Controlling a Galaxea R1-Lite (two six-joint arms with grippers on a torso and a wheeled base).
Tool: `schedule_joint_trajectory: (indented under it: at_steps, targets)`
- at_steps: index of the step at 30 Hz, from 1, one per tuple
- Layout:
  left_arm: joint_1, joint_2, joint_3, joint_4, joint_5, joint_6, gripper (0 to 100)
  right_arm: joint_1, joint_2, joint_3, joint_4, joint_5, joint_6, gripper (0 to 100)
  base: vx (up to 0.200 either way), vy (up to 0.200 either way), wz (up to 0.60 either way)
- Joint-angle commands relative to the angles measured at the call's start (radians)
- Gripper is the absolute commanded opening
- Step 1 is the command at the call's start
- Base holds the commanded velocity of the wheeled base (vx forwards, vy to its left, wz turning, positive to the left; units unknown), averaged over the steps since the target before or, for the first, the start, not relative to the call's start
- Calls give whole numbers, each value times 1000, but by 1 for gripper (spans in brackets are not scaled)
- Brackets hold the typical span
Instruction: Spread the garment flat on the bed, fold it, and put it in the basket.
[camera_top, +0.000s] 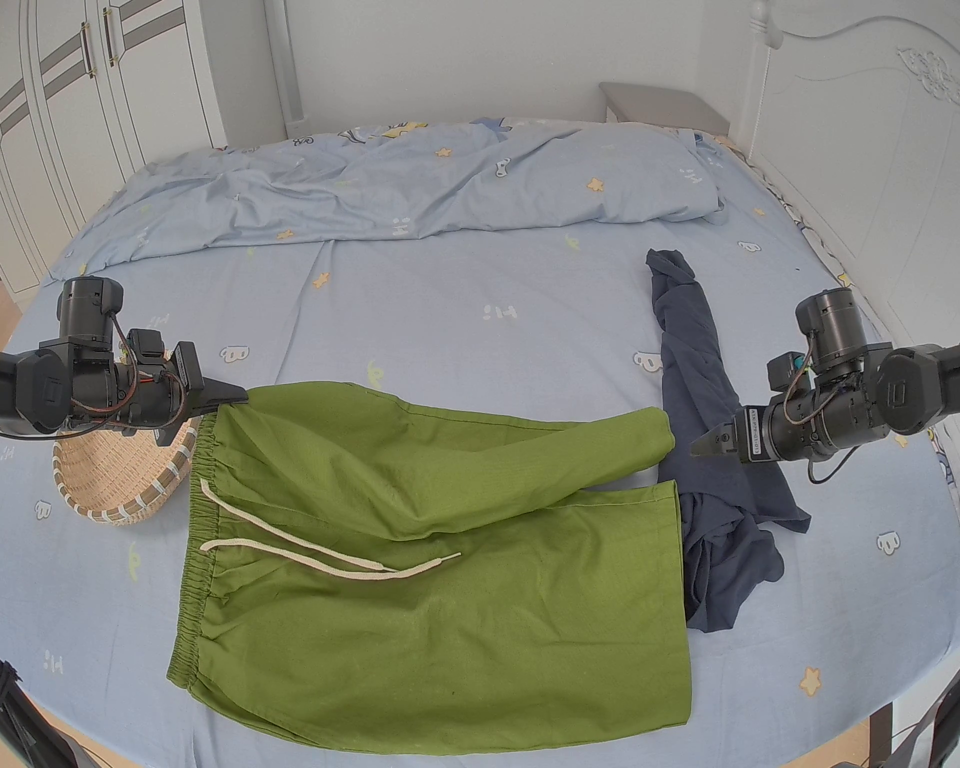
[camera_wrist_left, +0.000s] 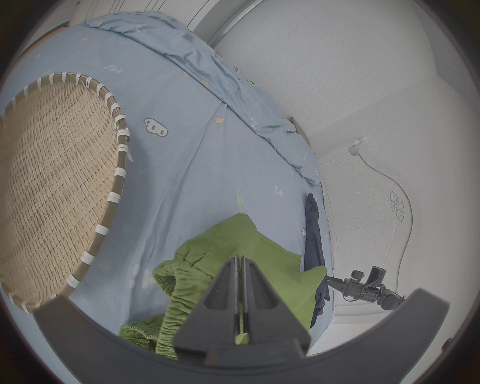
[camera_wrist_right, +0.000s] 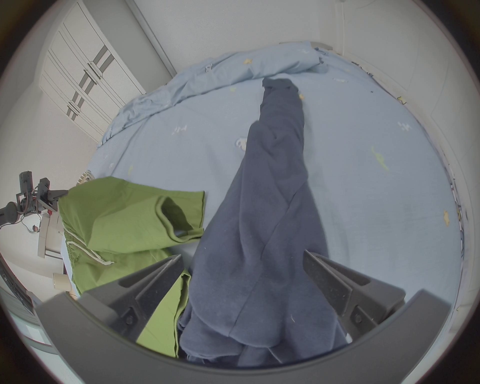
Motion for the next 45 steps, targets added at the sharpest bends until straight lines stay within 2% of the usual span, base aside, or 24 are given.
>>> schedule_joint_trajectory:
  at_steps: [1,10,11,23,28,30,31,32,35,36,37,38,41,45]
  targets:
    - [0,1,2,0,0,-1,0,20,84,-3,-1,-5,3,100,0,0,0]
    - [2,1,2,2,0,-2,0,37,124,-19,-9,-3,6,100,0,0,0]
    - [2,1,2,0,0,-2,0,37,124,-23,-9,-3,7,0,0,0,0]
    - [0,-2,2,5,-2,-4,0,-1,122,-33,-6,-3,33,0,0,0,0]
    - [0,0,3,5,-2,-4,0,-55,107,-59,0,-3,41,0,0,0,0]
    - [0,0,10,-1,0,-4,0,-121,58,-79,5,3,41,0,0,0,0]
    - [0,0,10,-1,0,-4,0,-121,58,-79,5,3,41,0,0,0,0]
    - [0,0,10,-1,-2,-4,0,-175,18,-99,34,7,39,0,0,0,0]
    - [0,0,10,-1,-2,-4,0,-236,-8,-138,103,27,32,0,0,0,0]
    - [0,0,10,-1,-2,-4,0,-271,-22,-154,132,53,30,0,0,0,0]
    - [0,0,10,-1,-2,-4,0,-271,-22,-154,132,53,30,0,0,0,0]
    - [0,0,11,-1,-2,-4,0,-316,-32,-163,149,87,24,0,0,0,0]
    - [0,0,11,-1,-2,-4,0,-362,-37,-157,152,109,4,0,0,0,0]
    - [-1,0,11,-1,-2,-4,0,-382,-34,-134,149,109,-7,0,0,0,0]
